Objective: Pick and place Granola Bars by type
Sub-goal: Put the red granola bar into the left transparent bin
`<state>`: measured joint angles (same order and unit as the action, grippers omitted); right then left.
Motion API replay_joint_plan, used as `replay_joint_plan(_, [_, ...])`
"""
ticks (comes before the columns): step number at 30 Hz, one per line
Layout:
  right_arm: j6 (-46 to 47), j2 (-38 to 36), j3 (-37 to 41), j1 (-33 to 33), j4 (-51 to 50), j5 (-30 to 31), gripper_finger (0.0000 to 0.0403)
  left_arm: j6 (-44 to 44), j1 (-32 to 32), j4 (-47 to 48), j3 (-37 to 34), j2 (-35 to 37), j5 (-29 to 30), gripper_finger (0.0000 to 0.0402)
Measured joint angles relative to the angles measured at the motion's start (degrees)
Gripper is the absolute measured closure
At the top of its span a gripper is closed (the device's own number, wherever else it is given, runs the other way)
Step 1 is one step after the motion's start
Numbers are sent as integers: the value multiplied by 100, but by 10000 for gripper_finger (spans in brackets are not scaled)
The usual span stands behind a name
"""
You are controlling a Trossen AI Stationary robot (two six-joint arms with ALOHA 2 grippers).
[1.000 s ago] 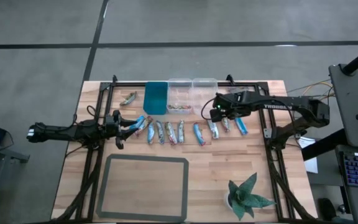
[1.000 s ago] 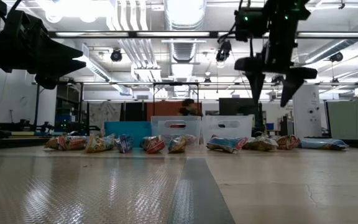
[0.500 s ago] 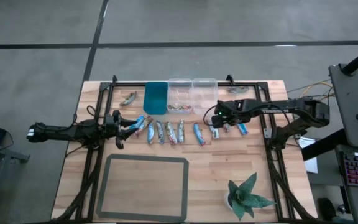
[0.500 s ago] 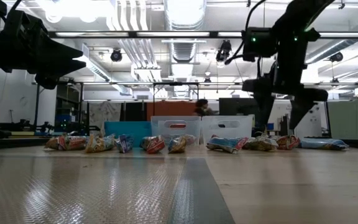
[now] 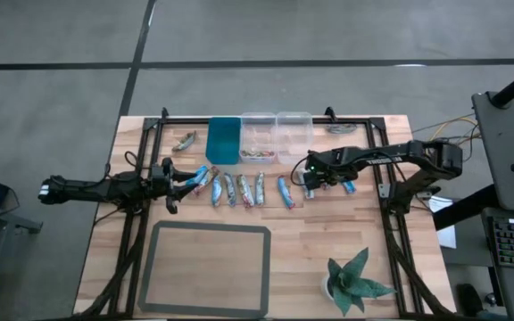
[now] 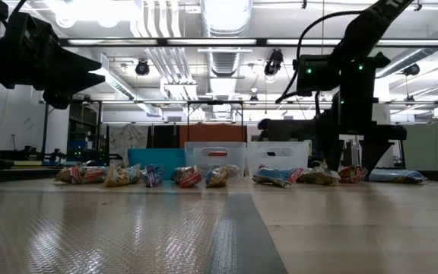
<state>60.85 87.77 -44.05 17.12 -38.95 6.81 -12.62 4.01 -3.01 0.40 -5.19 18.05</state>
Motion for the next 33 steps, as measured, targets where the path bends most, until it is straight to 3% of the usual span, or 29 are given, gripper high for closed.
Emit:
replay_joint_plan(5, [-79, 108, 2, 0, 93, 0, 81, 1, -2, 2, -1, 0, -1, 243])
replay_joint_plan(8, [-106, 120, 4, 2, 98, 7, 103, 0, -2, 0, 0, 0, -1, 243])
replay_joint_plan(22, [-153, 69, -3, 2, 64, 174, 312, 0, -1, 1, 0, 0, 0, 243])
replay_joint_plan(27, [-167, -237, -137, 2, -503, 258, 355, 2, -2, 0, 0, 0, -1, 243])
replay_joint_plan(33, [-422, -651, -740, 0, -1923, 227, 373, 1, -1, 2, -1, 0, 1, 243])
